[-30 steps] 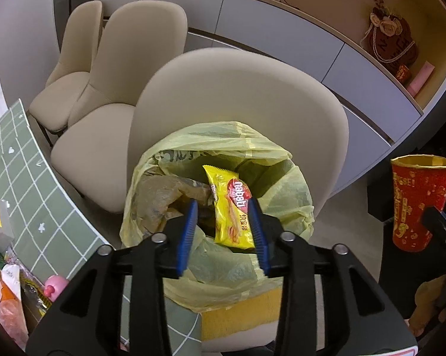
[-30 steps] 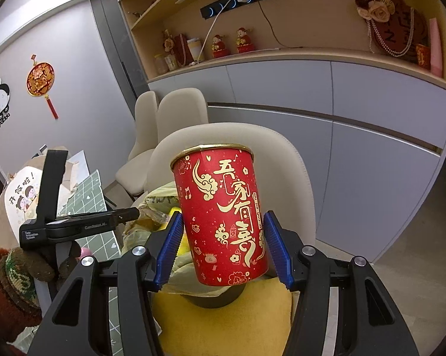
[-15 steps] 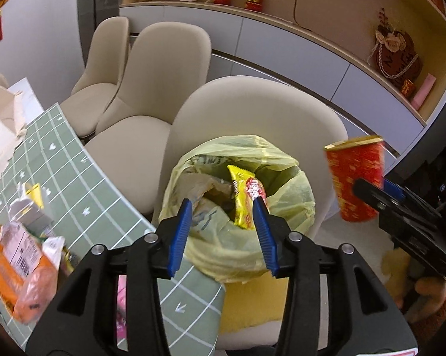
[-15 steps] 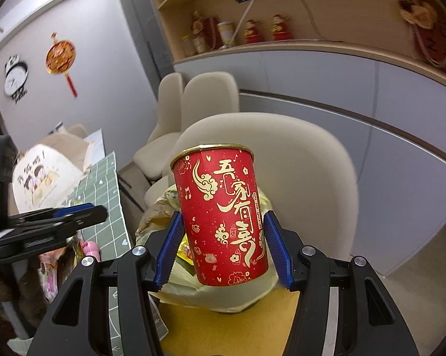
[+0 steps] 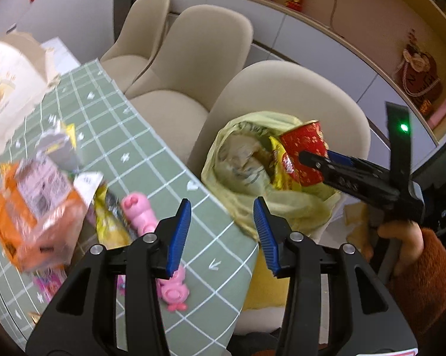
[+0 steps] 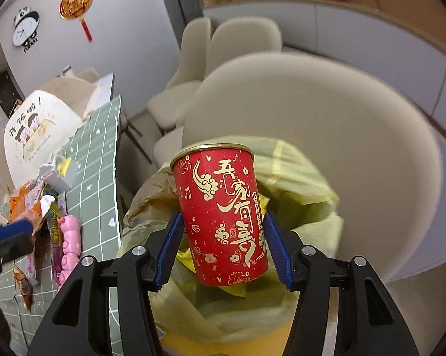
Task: Collect trash
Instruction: 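Lower the red paper cup into the trash bag and open the right tool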
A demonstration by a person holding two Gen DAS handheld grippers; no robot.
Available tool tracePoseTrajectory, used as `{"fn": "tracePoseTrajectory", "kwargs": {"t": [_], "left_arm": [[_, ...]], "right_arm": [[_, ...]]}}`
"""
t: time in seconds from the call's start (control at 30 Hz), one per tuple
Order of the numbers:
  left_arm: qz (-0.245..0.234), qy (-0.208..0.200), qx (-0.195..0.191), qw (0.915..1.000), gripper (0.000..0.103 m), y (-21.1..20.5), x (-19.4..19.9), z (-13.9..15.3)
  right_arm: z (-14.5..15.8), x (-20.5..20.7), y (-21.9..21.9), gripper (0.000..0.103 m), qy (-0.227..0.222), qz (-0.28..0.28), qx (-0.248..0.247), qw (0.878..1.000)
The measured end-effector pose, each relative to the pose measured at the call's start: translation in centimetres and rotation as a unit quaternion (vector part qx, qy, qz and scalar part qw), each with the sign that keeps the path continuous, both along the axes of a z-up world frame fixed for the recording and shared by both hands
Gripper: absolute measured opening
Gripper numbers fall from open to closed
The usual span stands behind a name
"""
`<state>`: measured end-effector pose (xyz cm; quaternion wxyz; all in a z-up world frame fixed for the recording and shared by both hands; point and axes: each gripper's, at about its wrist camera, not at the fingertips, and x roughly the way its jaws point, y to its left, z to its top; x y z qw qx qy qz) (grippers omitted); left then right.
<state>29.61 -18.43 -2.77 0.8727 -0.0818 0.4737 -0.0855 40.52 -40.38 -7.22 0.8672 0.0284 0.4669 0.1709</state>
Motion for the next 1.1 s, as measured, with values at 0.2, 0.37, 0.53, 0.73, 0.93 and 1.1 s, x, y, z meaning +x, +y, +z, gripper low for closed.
{"fn": "tracePoseTrajectory", "kwargs": {"t": [0.2, 0.37, 0.53, 0.73, 0.93, 1.1], "left_arm": [[0.015, 0.017, -0.001, 0.9997, 0.042, 1.0, -0.8, -0.9], [0.026, 0.021, -0.004, 0.9994, 0.042, 1.9, -0.9, -1.0], [0.026, 0.025, -0.009, 0.9993, 0.042, 2.4, -0.9, -1.2], [0.015, 0.019, -0.012, 0.9996, 0.045, 2.8, -1.5, -0.7], [0.017, 0.011, -0.012, 0.9997, 0.046, 4.3, -3.0, -0.2], [0.035, 0.006, -0.006, 0.9994, 0.046, 7.1, -5.1, -0.1]], "right_arm": [[-2.3, 0.7, 1.9, 0.053, 0.027, 0.016, -0.039, 0.999], [-3.5, -0.1, 3.0, 0.053, 0.032, 0.026, -0.060, 0.997], [-2.9, -0.8, 3.2, 0.054, 0.022, 0.029, -0.058, 0.998], [-1.1, -2.1, 3.1, 0.056, -0.020, -0.005, -0.109, 0.994], [1.3, -4.0, 2.5, 0.056, -0.042, -0.026, -0.095, 0.994], [3.2, -6.5, 3.3, 0.056, -0.054, -0.033, -0.076, 0.995]]}}
